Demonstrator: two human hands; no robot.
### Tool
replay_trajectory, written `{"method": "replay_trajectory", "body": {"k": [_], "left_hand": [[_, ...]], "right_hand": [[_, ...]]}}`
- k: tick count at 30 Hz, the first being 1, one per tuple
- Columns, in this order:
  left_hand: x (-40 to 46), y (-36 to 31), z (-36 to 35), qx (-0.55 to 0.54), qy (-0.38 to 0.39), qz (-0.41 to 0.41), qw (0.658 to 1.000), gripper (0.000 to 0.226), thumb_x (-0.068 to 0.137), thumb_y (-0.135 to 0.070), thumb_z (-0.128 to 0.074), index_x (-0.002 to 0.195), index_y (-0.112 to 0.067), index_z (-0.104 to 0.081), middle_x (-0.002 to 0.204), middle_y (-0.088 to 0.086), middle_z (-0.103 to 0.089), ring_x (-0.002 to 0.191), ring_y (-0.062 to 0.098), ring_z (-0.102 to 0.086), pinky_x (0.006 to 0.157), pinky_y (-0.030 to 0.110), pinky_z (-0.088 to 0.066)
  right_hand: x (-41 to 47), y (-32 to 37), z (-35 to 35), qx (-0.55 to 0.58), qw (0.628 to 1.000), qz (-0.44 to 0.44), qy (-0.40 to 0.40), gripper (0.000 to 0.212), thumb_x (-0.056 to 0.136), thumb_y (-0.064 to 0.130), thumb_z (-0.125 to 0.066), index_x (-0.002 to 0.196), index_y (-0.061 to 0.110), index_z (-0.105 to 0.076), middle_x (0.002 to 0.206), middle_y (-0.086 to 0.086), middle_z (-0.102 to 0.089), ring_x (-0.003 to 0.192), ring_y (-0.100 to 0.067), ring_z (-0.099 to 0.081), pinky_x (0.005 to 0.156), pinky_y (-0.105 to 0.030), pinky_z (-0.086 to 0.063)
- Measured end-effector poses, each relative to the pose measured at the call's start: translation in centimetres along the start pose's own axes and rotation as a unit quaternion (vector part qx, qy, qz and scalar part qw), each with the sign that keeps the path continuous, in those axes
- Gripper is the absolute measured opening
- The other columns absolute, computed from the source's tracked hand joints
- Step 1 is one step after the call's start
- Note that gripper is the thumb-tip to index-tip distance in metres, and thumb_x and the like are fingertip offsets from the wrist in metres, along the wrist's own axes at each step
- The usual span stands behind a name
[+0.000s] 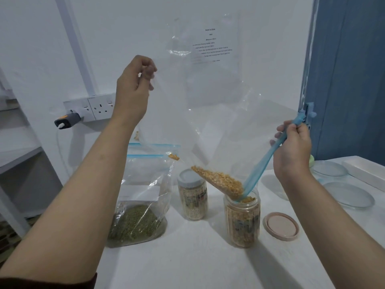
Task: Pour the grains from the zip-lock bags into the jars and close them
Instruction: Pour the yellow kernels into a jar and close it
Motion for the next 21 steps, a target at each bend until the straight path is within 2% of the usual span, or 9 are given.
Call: {"method": "replay_trajectory", "body": {"k": [4,17,21], "left_hand": [[0.0,0.1,-0.1,0.001,-0.008,0.002,1.000,0.019,0.103,-0.025,-0.043,0.089,-0.036,-0.050,0.083,-0.016,-0.054,0.068,0.004,-0.052,0.068,0.019,-0.045],[0.3,0.0,-0.4,0.006,-0.007,0.002,1.000,0.019,0.102,-0.027,-0.045,0.088,-0.038,-0.051,0.085,-0.018,-0.054,0.073,0.009,-0.052,0.068,0.017,-0.045],[0.4,0.3,-0.5,0.032,0.010,-0.002,0.999,0.020,0.104,-0.032,-0.038,0.088,-0.042,-0.045,0.091,-0.013,-0.051,0.082,0.012,-0.052,0.075,0.023,-0.044]], "right_hand": [[-0.1,-0.2,0.3,0.018,1.000,-0.013,-0.009,0.028,0.106,0.020,-0.035,0.089,0.027,-0.056,0.081,0.009,-0.057,0.073,-0.007,-0.050,0.076,-0.027,-0.046],[0.2,-0.5,1.3,0.035,0.999,-0.024,-0.020,0.029,0.106,0.020,-0.035,0.089,0.027,-0.057,0.081,0.008,-0.056,0.074,-0.008,-0.049,0.077,-0.027,-0.046],[0.3,-0.5,1.5,0.030,0.999,-0.018,-0.014,0.029,0.106,0.020,-0.034,0.089,0.028,-0.056,0.081,0.008,-0.057,0.075,-0.009,-0.050,0.076,-0.027,-0.045]]}}
Point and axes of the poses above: each hand's wrist, its own x-axis towards the middle knuckle, its own z-axis out of the back of the hand, y = z × x, the point moved 1 cm from there along x, towards the middle knuckle
